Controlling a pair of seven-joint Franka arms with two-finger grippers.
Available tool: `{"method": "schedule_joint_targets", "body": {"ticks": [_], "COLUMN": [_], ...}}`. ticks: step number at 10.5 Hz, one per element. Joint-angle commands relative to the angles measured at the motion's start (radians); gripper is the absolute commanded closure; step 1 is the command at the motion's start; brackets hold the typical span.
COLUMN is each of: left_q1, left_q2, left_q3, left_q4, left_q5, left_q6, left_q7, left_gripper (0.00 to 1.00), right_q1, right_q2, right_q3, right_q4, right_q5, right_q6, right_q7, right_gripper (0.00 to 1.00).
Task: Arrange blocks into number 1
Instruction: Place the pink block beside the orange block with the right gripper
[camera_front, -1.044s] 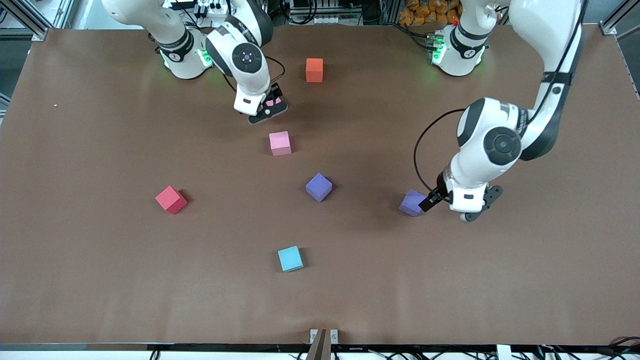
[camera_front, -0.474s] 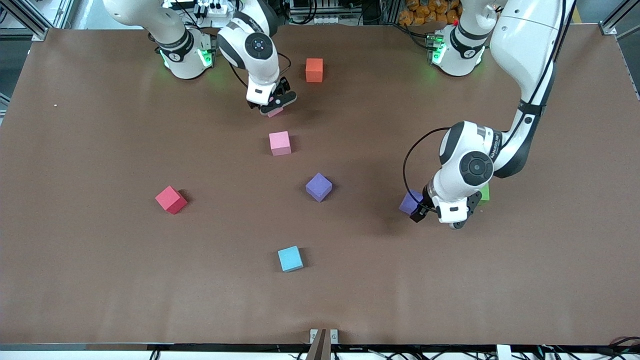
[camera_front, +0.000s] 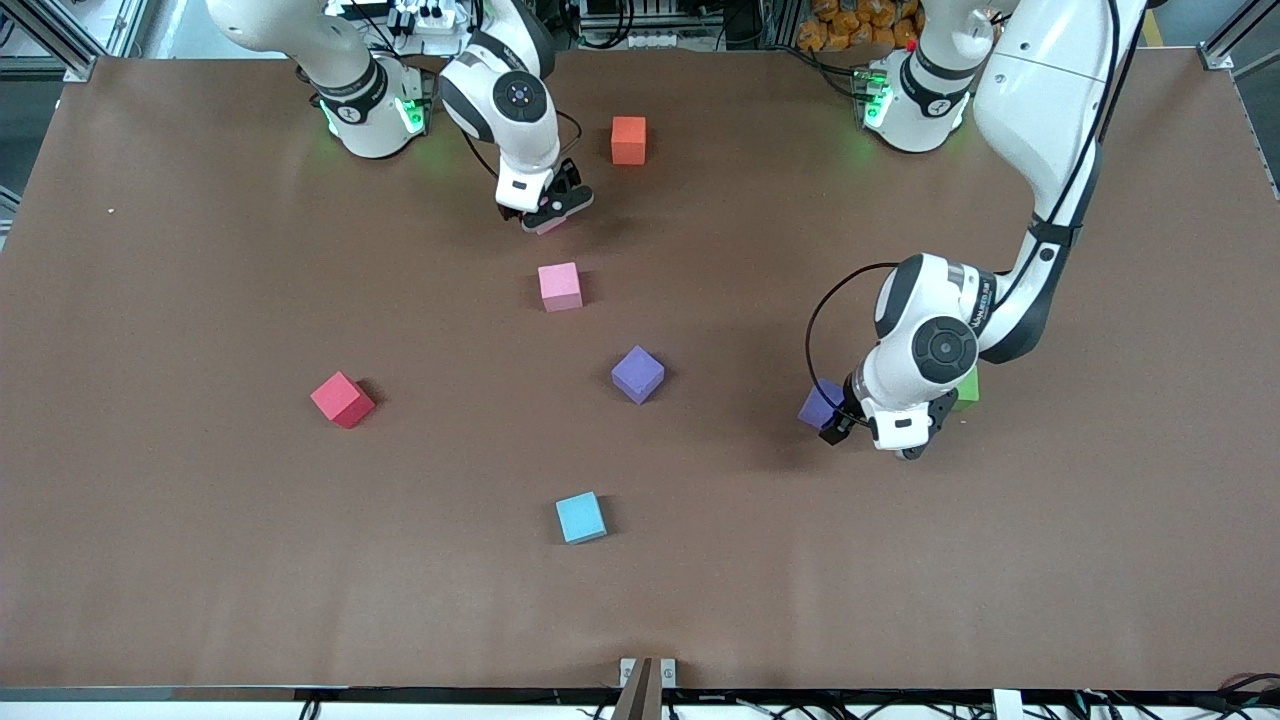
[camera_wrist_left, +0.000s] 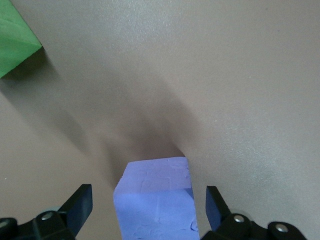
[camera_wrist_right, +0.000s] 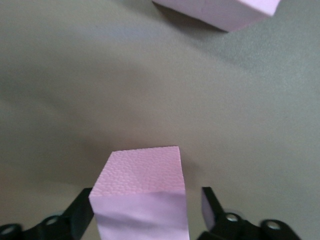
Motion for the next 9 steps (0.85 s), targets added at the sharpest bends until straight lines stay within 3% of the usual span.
{"method": "schedule_joint_targets", "body": {"ticks": [1, 4, 7, 8, 9], "left_q1": [-0.025, -0.034, -0.038, -0.052, -0.072], "left_q2": [0.026, 0.038, 0.034, 0.029, 0.02], "left_q3": [0.011, 0.011, 0.013, 0.013, 0.021], "left_q4": [0.013, 0.015, 0.019, 0.019, 0.018], "left_q5": [-0.018, -0.018, -0.009, 0.002, 0.011], "left_q6": [0.02, 0.034, 0.034, 0.034, 0.027], "left_q7": [-0.019, -0.019, 0.005, 0.022, 0.068], "left_gripper": [0.0, 0.0, 0.79, 0.95, 1.0], "right_q1": [0.01, 0.011, 0.027, 0.036, 0.06], "right_q2": [-0.017, -0.02, -0.016, -0.008, 0.016], "right_q3": [0.001, 0.017, 0.061, 0.061, 0.061], "right_q4": [-0.015, -0.001, 0.064, 0.091, 0.126], "right_q5": [0.008, 0.011, 0.014, 0.015, 0.014], "right_q6": [0.015, 0.016, 0.021, 0.021, 0.021], "right_q7": [0.047, 0.215, 0.435, 0.463, 0.502], "right_gripper": [0.63, 0.65, 0.6, 0.6, 0.59]}}
